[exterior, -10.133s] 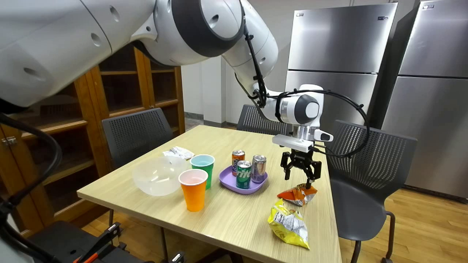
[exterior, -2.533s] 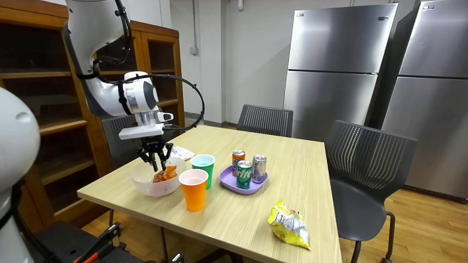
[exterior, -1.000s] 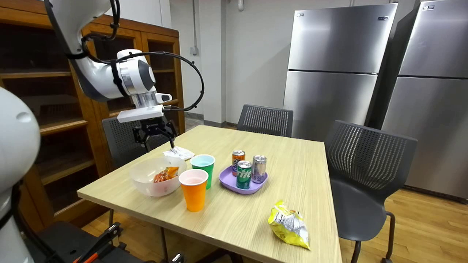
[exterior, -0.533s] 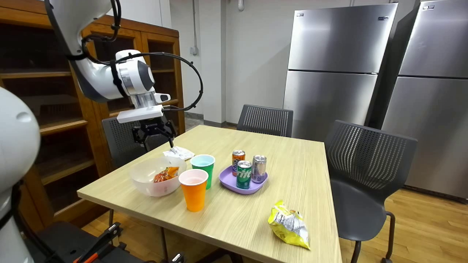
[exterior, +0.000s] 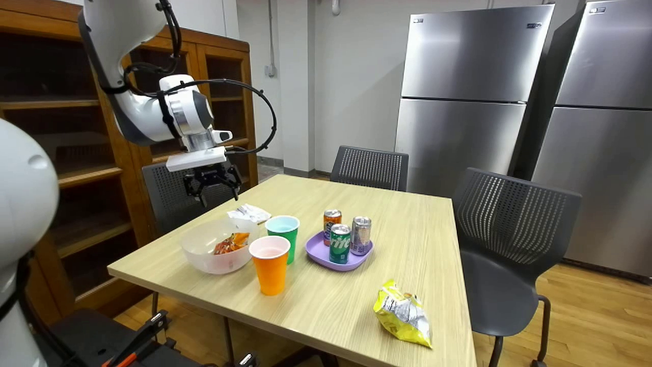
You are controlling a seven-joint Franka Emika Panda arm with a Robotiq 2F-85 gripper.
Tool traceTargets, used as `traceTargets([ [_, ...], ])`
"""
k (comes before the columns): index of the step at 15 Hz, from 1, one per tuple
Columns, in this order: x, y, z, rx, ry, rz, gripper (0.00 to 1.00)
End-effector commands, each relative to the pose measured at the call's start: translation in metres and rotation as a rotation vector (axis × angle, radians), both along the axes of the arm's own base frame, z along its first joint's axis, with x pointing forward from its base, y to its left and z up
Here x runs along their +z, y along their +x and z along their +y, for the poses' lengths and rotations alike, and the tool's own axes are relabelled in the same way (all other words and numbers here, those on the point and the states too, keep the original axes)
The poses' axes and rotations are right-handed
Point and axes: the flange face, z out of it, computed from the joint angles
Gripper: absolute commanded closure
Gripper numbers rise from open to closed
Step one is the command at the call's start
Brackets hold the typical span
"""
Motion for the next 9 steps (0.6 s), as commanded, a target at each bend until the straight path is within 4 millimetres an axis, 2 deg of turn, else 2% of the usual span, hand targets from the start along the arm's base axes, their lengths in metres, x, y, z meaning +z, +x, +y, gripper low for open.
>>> traceTargets([
  [1,-0.011,0.036,0.016,0.038,-0.008,-0.033,0.00],
  [9,-0.046,0.096,0.021,0.119,0.004,-0.042,0.00],
])
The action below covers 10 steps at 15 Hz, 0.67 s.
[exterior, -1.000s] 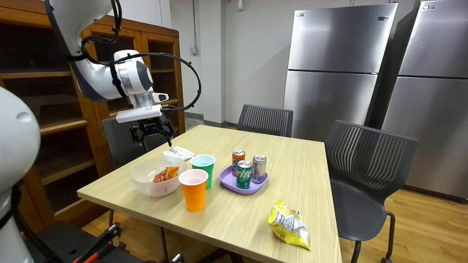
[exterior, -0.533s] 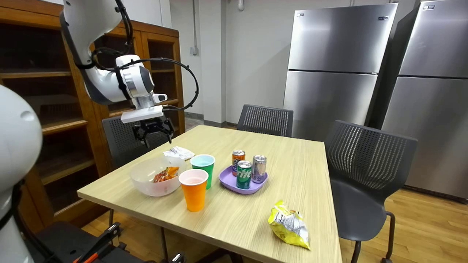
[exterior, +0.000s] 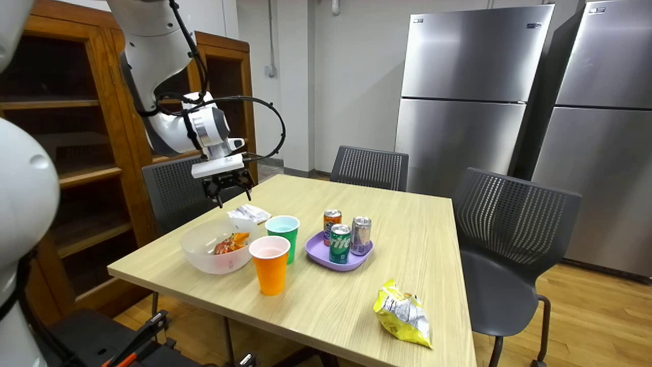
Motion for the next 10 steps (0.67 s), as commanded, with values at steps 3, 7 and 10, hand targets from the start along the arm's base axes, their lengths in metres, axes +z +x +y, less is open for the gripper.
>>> traceTargets([
  [3,-0.023,0.044,0.008,0.129,0.018,0.001,0.00],
  [7,-0.034,0.065,0.007,0.213,0.051,0.019,0.00],
  [10,-0.041,0.076,0.008,0.260,0.084,0.033,0.00],
])
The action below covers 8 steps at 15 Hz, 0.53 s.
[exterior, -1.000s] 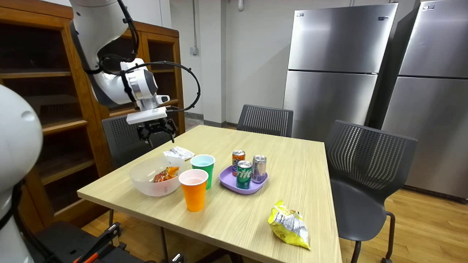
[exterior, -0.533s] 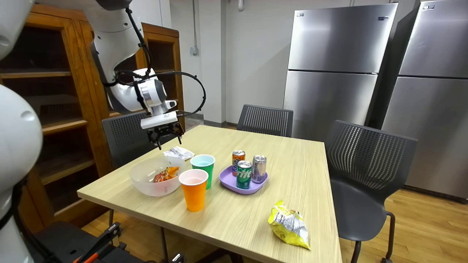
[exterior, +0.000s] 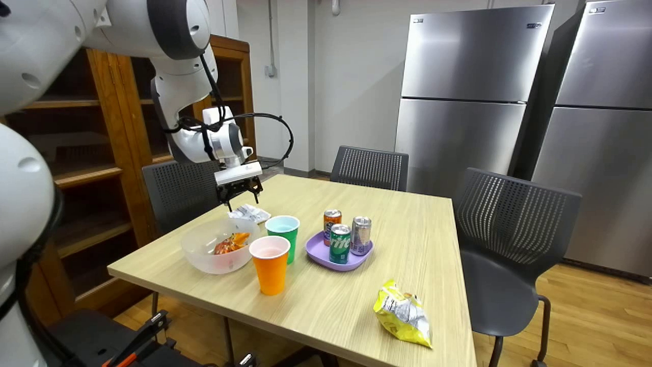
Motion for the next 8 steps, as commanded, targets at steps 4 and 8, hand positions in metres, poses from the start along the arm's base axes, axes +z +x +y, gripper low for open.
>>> traceTargets([
  [4,-0.011,0.027,0.003,0.083,0.080,0.039,0.00],
  [8,-0.017,0.032,0.004,0.091,0.099,0.048,0.00],
])
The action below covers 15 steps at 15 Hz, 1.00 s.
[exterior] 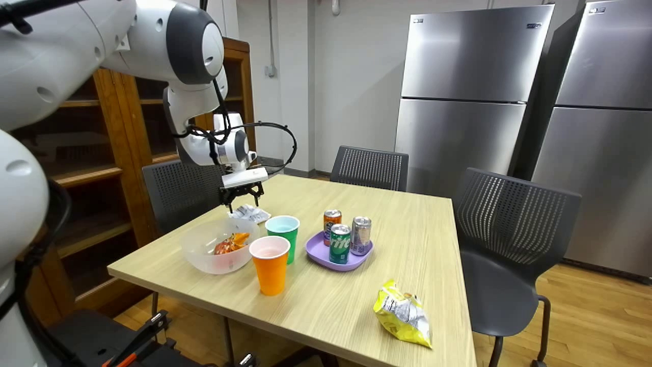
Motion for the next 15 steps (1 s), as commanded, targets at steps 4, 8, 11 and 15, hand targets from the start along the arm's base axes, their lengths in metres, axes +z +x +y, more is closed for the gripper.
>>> traceTargets([
  [4,-0.0013,0.0132,0.0039,0.027,0.035,0.019,0.00],
  [8,0.0013,0.0135,0.0060,0.029,0.039,0.014,0.42],
  [11,0.0039,0.0140,0.0071,0.028,0.040,0.009,0.65],
  [15,0.0035,0.0129,0.0075,0.026,0.041,0.010,0.97],
])
